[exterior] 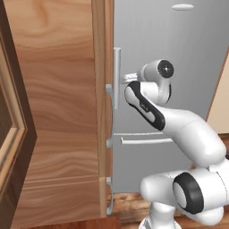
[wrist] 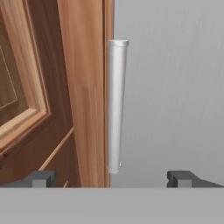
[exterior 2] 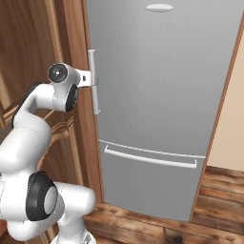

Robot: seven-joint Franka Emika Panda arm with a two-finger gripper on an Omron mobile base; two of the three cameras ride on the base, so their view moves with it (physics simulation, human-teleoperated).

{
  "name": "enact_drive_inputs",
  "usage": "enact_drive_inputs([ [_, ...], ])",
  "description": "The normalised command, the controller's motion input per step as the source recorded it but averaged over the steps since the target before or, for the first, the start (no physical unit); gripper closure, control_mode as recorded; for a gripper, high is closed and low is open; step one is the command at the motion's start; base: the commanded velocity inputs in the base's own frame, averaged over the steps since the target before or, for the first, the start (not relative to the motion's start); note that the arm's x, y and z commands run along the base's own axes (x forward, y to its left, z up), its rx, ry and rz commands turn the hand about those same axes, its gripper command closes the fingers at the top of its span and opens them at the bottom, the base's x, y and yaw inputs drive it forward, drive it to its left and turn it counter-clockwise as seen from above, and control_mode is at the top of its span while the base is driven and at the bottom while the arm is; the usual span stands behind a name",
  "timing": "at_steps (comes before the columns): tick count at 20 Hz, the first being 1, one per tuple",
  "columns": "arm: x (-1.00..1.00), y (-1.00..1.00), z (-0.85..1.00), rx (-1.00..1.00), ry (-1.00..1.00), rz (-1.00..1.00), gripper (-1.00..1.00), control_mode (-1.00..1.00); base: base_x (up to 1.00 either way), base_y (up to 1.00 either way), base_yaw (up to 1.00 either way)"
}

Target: Gather the avocado and tomato from the fridge and place them on a tray on the dining counter. Then gather the fish and chicken drumstick from the fridge and place them on the other tray.

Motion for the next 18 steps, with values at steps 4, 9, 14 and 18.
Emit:
enact_drive_inputs([
  [4,0.29,0.09,-0.09,0.0,0.0,0.0,-1.0,-1.0,0.0,0.0,0.0],
  [9,0.29,0.29,-0.11,-0.01,0.0,0.0,-1.0,-1.0,0.0,0.0,0.0],
  [14,0.48,0.07,-0.1,-0.01,0.0,0.0,-1.0,-1.0,0.0,0.0,0.0],
  [18,0.44,0.0,-0.01,0.0,0.03,0.0,-1.0,-1.0,0.0,0.0,0.0],
])
